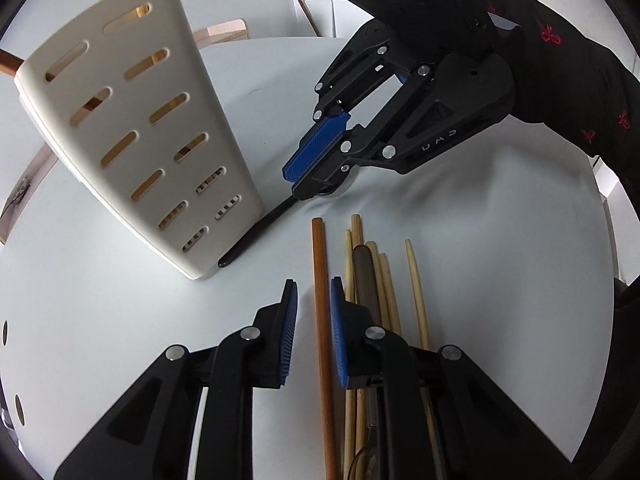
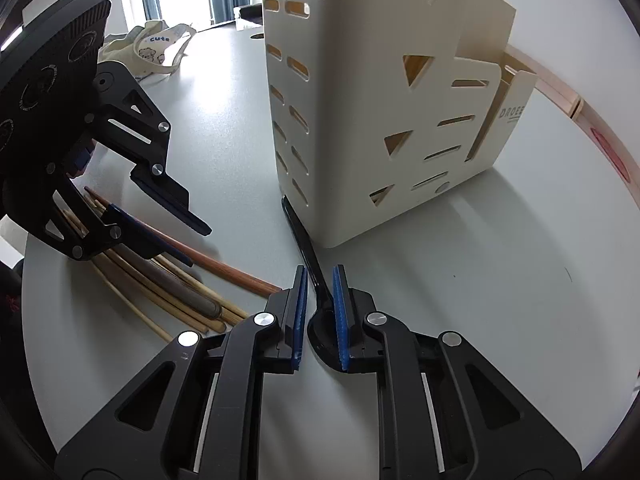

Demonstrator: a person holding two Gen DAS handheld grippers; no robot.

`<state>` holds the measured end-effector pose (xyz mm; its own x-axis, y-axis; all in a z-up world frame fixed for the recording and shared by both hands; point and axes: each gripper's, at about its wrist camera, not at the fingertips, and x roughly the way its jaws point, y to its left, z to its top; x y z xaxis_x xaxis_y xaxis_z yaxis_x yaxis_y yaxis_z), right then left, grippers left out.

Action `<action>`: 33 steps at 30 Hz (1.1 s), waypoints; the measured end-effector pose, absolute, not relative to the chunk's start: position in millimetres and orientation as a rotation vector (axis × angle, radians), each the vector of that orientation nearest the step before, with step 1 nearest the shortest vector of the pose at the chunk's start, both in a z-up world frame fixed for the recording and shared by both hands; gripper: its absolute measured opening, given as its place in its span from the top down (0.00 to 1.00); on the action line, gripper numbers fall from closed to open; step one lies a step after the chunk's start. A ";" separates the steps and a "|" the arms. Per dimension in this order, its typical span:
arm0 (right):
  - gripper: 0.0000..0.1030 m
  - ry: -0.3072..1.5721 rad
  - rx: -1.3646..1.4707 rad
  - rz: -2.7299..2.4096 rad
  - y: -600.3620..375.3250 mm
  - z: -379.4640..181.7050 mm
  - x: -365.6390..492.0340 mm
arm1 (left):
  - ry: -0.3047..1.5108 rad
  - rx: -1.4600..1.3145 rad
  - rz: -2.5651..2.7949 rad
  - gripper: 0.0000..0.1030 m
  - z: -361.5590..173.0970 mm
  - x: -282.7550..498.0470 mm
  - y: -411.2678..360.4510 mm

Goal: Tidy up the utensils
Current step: 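Grasp the black spoon handle with the right gripper while the left grasps another brown chopstick, then lift the spoon with the right gripper while the left lifts the brown chopstick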

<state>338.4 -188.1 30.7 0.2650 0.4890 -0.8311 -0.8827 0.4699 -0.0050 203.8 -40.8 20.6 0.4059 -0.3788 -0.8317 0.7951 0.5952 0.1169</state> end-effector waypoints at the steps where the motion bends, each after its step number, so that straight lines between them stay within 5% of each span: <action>1: 0.88 0.877 -0.544 0.990 -186.1 29.7 339.4 | 0.873 0.557 -0.793 0.83 20.9 203.2 -41.0; 26: 0.92 0.976 -0.581 0.994 -169.6 22.9 347.7 | 1.007 0.552 -0.844 0.84 13.5 255.5 -59.3; 33: 0.93 0.980 -0.561 0.963 -187.8 23.1 338.2 | 1.004 0.558 -0.807 0.93 11.6 271.7 -54.4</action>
